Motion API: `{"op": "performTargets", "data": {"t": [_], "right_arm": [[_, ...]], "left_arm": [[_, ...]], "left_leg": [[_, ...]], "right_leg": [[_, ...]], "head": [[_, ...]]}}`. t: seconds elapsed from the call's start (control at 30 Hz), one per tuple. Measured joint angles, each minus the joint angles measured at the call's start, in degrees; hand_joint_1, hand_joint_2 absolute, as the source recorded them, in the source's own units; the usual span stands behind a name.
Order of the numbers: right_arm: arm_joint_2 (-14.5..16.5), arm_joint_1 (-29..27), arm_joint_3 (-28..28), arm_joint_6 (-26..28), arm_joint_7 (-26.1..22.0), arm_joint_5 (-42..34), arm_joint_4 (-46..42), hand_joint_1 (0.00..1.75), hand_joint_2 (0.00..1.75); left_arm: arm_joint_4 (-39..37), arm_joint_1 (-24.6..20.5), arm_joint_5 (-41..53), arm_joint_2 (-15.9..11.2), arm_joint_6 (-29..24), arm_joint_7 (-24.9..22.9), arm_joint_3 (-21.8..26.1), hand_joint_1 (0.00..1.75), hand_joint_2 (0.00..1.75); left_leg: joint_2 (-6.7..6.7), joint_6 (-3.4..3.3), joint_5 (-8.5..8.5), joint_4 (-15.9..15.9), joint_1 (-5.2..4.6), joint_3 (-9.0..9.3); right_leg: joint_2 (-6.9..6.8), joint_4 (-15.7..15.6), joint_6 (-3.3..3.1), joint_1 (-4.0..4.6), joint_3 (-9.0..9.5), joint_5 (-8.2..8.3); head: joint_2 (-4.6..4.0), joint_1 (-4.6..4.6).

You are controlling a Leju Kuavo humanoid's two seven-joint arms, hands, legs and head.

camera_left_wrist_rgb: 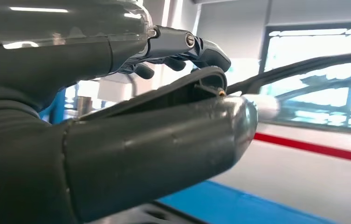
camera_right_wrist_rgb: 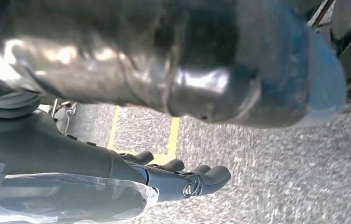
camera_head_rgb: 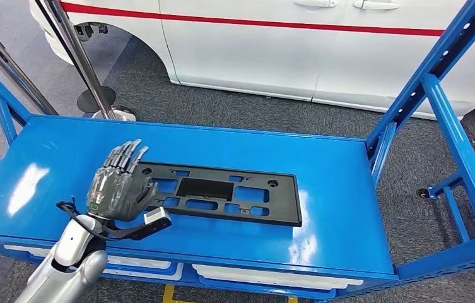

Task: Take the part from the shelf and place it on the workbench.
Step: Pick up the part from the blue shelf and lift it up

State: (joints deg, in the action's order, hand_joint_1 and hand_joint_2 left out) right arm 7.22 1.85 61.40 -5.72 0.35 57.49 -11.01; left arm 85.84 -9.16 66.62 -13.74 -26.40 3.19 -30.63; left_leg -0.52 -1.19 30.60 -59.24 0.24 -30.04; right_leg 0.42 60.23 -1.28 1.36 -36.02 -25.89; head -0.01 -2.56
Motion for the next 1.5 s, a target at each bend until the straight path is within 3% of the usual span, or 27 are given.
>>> {"op": "performTargets", "data": {"t": [0.23, 0.57, 0.83, 0.97, 1.17, 1.5], "right_arm": [[0.1, 0.2, -0.3, 0.7, 0.0, 0.8, 0.0, 0.0, 0.0], [0.1, 0.3, -0.9, 0.8, 0.0, 1.9, 0.0, 0.0, 0.0], [0.1, 0.3, -1.3, 0.8, 0.0, 2.0, 0.0, 0.0, 0.0], [0.1, 0.4, -1.6, 0.8, 0.0, 2.3, 0.0, 0.0, 0.0], [0.1, 0.6, -1.9, 0.6, 0.0, 2.7, 0.1, 0.0, 0.0], [0.0, 0.9, -2.1, 0.5, 0.1, 3.0, 0.1, 0.0, 0.0]], "left_arm": [[-0.2, -1.8, 0.0, 2.9, -3.3, 0.0, -5.0, 0.0, 0.0], [1.1, -1.9, -2.0, 4.4, -9.1, 2.0, -8.2, 0.0, 0.0], [2.2, -1.9, -3.7, 5.0, -9.6, 3.1, -9.3, 0.0, 0.0], [2.5, -2.3, -6.5, 5.2, -7.9, 3.8, -10.3, 0.0, 1.75], [0.4, -3.4, -11.6, 5.7, -4.1, 5.5, -12.5, 0.0, 1.75], [-4.3, -4.9, -15.4, 7.3, -3.5, 8.8, -16.4, 0.0, 1.75]], "left_leg": [[0.0, 0.12, -0.03, 0.1, 0.0, 0.07], [0.01, 0.2, -0.08, 0.1, 0.01, 0.09], [0.01, 0.19, -0.08, 0.1, 0.01, 0.09], [0.01, 0.19, -0.08, 0.1, 0.0, 0.1], [0.01, 0.19, -0.08, 0.1, 0.0, 0.11], [0.01, 0.19, -0.08, 0.1, 0.0, 0.18]], "right_leg": [[0.01, 0.1, -0.04, 0.0, 0.06, 0.03], [0.01, 0.2, -0.07, -0.01, 0.08, 0.05], [0.01, 0.1, -0.07, -0.12, 0.08, 0.05], [0.01, 0.1, -0.06, -0.16, 0.08, 0.05], [0.01, 0.1, -0.06, -0.19, 0.08, 0.05], [0.01, 0.1, -0.06, -0.2, 0.08, 0.05]], "head": [[-0.01, 0.0], [-0.01, 0.0], [-0.01, 0.01], [0.0, 0.01], [0.0, 0.01], [-0.01, 0.01]]}}
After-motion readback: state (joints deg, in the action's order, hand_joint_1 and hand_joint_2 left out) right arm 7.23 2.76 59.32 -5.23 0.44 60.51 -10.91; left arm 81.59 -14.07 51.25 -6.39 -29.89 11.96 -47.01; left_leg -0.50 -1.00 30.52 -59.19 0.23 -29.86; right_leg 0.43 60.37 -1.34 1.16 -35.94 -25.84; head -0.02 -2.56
